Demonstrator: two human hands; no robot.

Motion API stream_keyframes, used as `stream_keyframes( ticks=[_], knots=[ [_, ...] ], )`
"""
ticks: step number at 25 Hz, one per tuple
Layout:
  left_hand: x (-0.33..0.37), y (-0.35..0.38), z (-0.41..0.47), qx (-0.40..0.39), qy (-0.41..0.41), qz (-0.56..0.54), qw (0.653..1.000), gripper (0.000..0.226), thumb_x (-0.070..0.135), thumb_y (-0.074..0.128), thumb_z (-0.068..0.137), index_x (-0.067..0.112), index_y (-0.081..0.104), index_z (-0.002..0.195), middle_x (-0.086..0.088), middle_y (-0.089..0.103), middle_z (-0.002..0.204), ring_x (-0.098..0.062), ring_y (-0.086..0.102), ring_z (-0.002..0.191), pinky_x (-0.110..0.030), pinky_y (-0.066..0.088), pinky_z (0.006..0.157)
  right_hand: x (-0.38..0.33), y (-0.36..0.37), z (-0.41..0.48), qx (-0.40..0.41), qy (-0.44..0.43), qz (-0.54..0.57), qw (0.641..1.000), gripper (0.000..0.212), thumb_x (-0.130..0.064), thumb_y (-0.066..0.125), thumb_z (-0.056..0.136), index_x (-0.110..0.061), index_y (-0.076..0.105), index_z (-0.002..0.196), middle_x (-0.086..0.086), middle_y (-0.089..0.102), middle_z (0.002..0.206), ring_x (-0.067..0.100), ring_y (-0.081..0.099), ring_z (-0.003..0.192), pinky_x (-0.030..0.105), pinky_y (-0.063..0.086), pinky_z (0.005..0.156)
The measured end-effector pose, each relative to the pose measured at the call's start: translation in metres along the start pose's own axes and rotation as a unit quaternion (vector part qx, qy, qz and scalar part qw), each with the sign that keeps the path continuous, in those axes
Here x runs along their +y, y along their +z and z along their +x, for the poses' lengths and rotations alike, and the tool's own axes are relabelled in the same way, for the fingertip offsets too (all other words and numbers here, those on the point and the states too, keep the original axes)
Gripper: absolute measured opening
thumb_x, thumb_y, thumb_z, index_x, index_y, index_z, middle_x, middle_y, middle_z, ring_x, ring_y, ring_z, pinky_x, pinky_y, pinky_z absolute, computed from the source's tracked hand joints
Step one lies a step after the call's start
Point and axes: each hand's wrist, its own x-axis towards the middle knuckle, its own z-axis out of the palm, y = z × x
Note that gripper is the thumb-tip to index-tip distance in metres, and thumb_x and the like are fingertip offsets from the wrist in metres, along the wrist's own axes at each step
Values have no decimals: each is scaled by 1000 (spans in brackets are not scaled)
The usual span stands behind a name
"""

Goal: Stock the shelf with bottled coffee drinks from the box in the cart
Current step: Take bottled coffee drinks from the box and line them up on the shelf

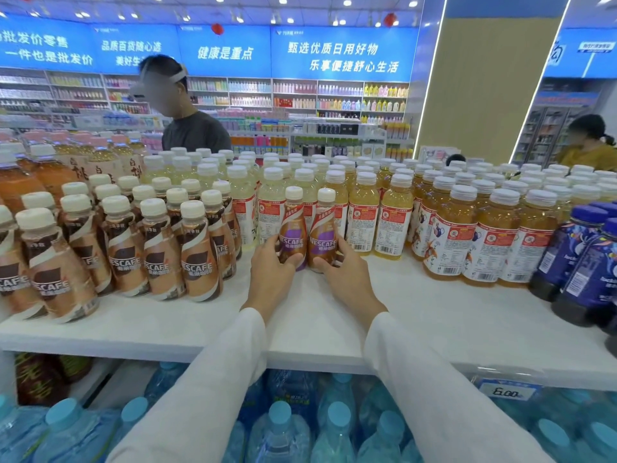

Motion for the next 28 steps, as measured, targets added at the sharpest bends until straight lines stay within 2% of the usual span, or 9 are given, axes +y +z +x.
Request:
stream_keyframes(
  ticks=[5, 8, 10, 12, 14, 16, 22, 25, 28],
  knots=[
    [-3, 0, 2, 2, 6, -3, 1000, 60, 28, 80, 85, 23, 56, 139, -2, 64, 129, -19, 64, 113, -45, 55, 100, 2, 1, 1, -2, 0, -2, 1000, 78, -21, 76, 90, -35, 36, 155, -19, 61, 121, -3, 59, 101, 8, 45, 80],
    [-2, 1, 1, 5, -1, -4, 1000, 64, 30, 81, 85, 24, 53, 142, -1, 63, 133, -20, 63, 117, -43, 55, 100, -1, 1, -1, -1, 4, 2, 1000, 73, -22, 77, 89, -32, 40, 151, -16, 63, 122, 4, 62, 107, 15, 49, 86],
    [0, -1, -3, 10, -14, 10, 1000, 73, 33, 83, 84, 22, 47, 146, -3, 59, 138, -24, 59, 122, -47, 53, 103, -6, -3, -9, -2, 21, 17, 1000, 71, -26, 78, 89, -28, 41, 150, -9, 63, 131, 15, 62, 120, 29, 52, 97],
    [4, -6, -12, 5, -33, 32, 999, 81, 38, 82, 84, 19, 42, 151, -6, 54, 145, -28, 54, 130, -51, 49, 107, -11, -13, -26, -17, 41, -1, 999, 79, -32, 76, 90, -23, 33, 157, -3, 52, 149, 21, 52, 134, 35, 46, 107],
    [6, -15, -28, -8, -48, 64, 997, 79, 38, 79, 87, 16, 40, 152, -8, 50, 149, -29, 51, 133, -50, 46, 110, -13, -27, -51, -36, 45, -52, 997, 80, -33, 72, 93, -19, 28, 159, -2, 43, 157, 20, 47, 139, 33, 41, 111],
    [10, -26, -54, -4, -55, 94, 994, 68, 36, 73, 92, 15, 43, 149, -7, 53, 148, -26, 53, 132, -45, 46, 109, -14, -41, -82, -55, 37, -79, 995, 72, -32, 70, 94, -19, 35, 156, -3, 46, 155, 16, 50, 135, 26, 40, 107],
    [21, -56, -174, 76, 7, 62, 995, 36, 37, 66, 97, 27, 61, 132, 13, 63, 130, -9, 59, 117, -29, 47, 101, -18, -70, -168, -76, -42, -71, 994, 47, -41, 62, 98, -32, 52, 143, -20, 52, 144, 1, 50, 128, 26, 40, 111],
    [15, -73, -237, 139, -4, 48, 989, 31, 37, 66, 97, 31, 65, 127, 24, 64, 124, 2, 59, 115, -23, 48, 98, -18, -73, -207, -109, -58, -23, 992, 39, -51, 59, 96, -47, 54, 134, -43, 49, 132, -12, 46, 124, 23, 40, 106],
    [6, -94, -299, 205, -38, 42, 977, 28, 41, 66, 94, 35, 68, 122, 31, 66, 117, 9, 59, 113, -15, 46, 92, -14, -61, -247, -147, -55, 29, 987, 40, -58, 59, 90, -51, 57, 129, -48, 49, 127, -18, 46, 122, 19, 40, 101]
  ],
)
